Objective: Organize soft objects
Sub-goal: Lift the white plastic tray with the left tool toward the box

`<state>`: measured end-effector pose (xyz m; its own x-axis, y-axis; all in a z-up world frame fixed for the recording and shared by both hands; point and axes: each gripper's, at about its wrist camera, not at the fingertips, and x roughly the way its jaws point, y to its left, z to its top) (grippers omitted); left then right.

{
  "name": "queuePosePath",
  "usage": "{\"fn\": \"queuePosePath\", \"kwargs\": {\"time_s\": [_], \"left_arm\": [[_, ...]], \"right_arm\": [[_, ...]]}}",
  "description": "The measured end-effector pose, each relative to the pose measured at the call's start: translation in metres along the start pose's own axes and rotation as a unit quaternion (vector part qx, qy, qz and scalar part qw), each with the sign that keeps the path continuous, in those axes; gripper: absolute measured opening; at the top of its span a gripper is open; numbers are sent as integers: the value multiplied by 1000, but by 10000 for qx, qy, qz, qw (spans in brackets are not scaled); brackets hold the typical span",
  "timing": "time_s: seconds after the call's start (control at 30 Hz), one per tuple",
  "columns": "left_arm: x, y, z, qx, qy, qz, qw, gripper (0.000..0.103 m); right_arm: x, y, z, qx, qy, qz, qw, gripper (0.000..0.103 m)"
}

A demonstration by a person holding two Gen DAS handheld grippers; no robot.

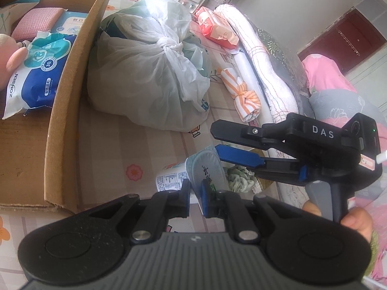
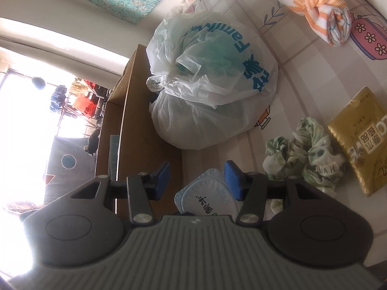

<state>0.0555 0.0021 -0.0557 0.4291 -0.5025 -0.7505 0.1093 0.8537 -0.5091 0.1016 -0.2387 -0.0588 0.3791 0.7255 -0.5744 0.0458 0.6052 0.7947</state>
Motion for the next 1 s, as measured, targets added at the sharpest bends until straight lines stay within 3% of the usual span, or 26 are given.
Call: {"fn": "queuePosePath", "kwargs": {"time_s": [0.13,0.2,0.3,0.6,0.8,1.0], "left_arm": [[-1,2,3,-30,-59,60,10000,11],[1,1,3,3,-46,25,10000,23],[5,-5,2,81,-39,111,9999,31],[9,-6,0,218,-61,291,9993,31],[7,-8,-2,229,-75,345,9991,28],[-3,-17,-4,361,-228,349,9985,28]], "right_arm": [[6,-1,2,24,-22,56,10000,50],[8,-2,3,102,-35,81,9999,50],[11,-4,2,189,-23,151,9997,50],[11,-9,-8,98,73,6,9999,50],[11,0,-20,-289,39,-187,9994,40],[3,0,-25,-249,-11,-162,9996,38]]}}
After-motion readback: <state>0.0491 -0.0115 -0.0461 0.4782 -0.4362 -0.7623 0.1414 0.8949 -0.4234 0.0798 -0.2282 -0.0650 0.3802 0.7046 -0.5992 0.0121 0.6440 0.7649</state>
